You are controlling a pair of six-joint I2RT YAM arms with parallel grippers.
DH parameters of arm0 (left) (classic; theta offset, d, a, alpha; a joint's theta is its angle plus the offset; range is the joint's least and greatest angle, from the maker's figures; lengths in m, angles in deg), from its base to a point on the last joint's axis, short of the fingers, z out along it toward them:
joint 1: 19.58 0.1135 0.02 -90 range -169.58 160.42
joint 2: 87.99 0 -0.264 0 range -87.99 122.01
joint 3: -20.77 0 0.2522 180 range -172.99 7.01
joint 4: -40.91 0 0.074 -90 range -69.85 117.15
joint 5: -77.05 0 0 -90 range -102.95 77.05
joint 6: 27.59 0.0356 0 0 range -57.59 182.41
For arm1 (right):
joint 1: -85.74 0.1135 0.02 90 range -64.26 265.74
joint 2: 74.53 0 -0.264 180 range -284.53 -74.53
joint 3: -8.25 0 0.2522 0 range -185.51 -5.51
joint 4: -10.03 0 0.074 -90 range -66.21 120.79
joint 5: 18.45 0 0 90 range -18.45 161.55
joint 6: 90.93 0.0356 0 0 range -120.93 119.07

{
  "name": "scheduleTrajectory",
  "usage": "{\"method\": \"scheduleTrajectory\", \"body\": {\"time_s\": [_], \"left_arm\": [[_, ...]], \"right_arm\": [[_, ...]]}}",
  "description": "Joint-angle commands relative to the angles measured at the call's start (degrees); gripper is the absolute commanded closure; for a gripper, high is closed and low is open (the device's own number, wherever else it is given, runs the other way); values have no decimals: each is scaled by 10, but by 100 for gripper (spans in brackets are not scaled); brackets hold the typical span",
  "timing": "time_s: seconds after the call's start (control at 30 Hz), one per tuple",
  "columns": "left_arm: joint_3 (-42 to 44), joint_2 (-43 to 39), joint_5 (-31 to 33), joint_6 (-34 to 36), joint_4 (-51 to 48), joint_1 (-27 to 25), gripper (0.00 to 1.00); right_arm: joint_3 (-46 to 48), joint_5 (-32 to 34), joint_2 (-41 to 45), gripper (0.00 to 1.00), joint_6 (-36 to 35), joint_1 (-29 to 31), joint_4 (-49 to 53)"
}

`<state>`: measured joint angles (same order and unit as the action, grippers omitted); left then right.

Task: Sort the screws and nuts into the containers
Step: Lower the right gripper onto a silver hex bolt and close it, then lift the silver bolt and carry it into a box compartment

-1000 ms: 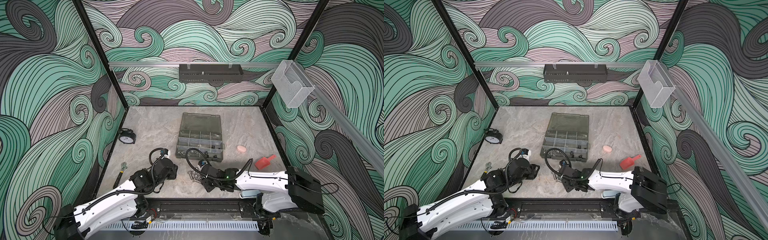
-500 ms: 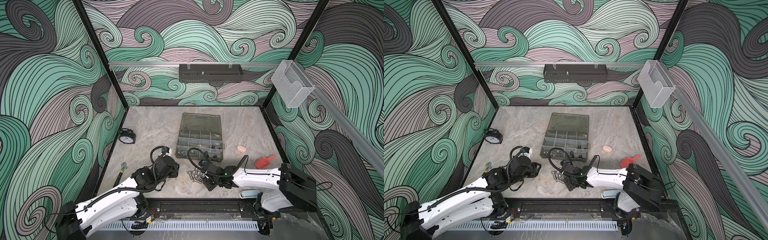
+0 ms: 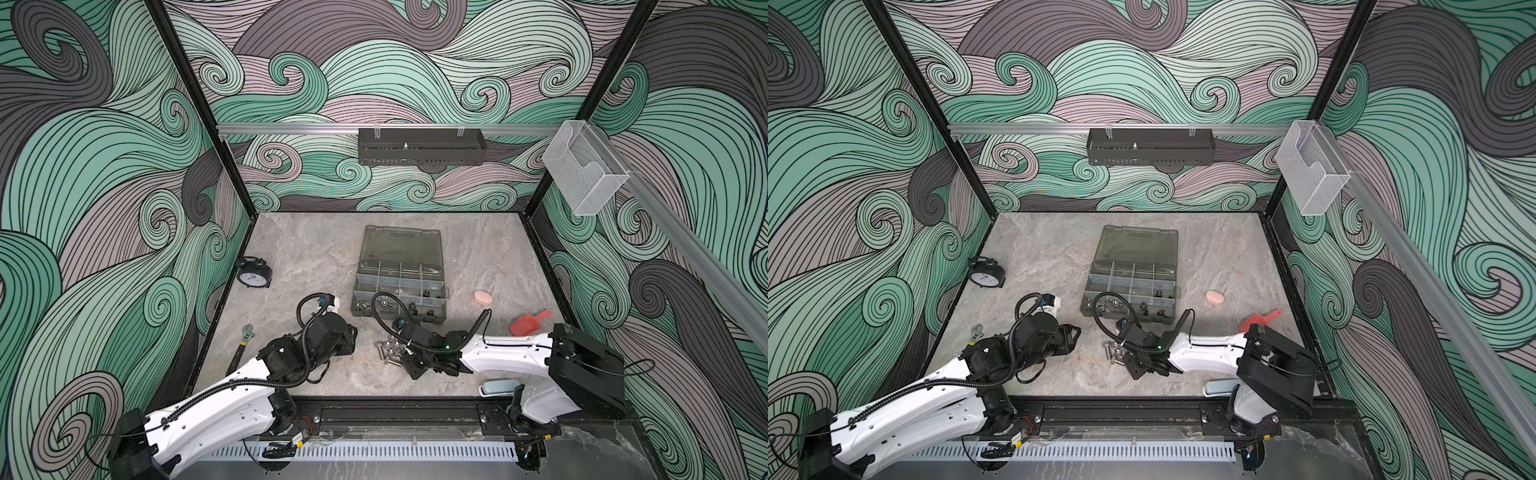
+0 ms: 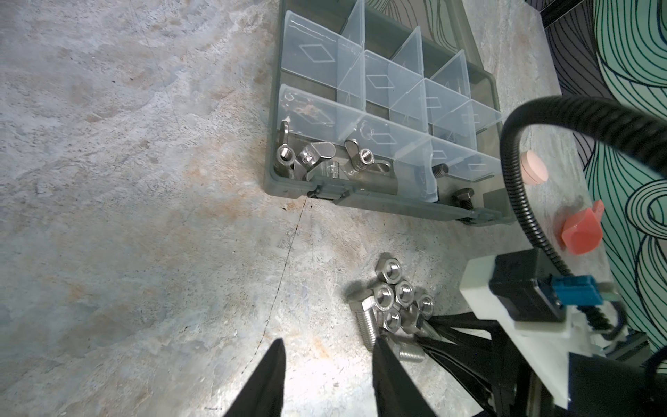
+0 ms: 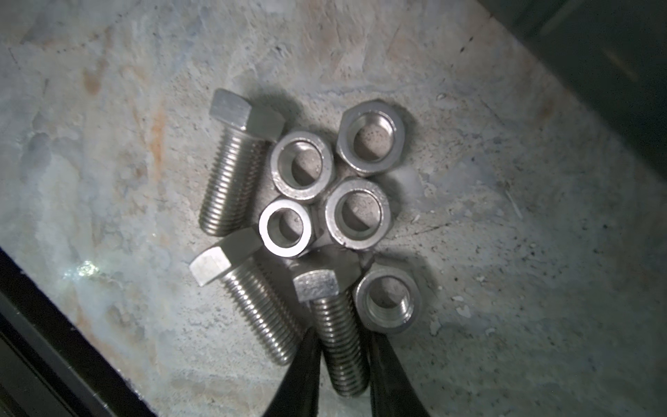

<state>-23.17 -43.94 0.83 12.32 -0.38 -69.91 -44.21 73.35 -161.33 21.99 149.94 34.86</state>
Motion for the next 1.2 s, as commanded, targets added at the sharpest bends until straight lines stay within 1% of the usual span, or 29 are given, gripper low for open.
{"method": "scheduleTrajectory", "body": {"time_s": [0.0, 0.2, 0.37, 0.57, 0.7, 0.83, 0.93, 1.03, 1.17], "left_arm": [[6, -17, 16, -22, -24, 2, 57], [10, -29, 20, -26, -24, 2, 58], [8, -21, 22, -23, -20, 2, 58], [5, -12, 22, -20, -16, 2, 58], [5, -10, 20, -20, -11, 2, 58], [3, -11, 14, -21, -3, 2, 58], [2, -11, 11, -20, 2, 2, 58], [3, -10, 7, -22, 4, 2, 58], [6, -9, 2, -24, 5, 2, 58]], "right_arm": [[22, -19, 8, 77, -3, 5, -20], [32, -20, 18, 81, -4, 7, -17], [34, -4, 32, 84, -6, 12, -6], [28, 11, 86, 85, -16, 11, 12], [3, 25, 129, 85, -41, -2, 46], [-34, 30, 171, 85, -91, -45, 73], [-67, 19, 183, 84, -136, -103, 80], [-104, 4, 161, 84, -177, -160, 81], [-152, -25, 96, 85, -218, -225, 82]]}}
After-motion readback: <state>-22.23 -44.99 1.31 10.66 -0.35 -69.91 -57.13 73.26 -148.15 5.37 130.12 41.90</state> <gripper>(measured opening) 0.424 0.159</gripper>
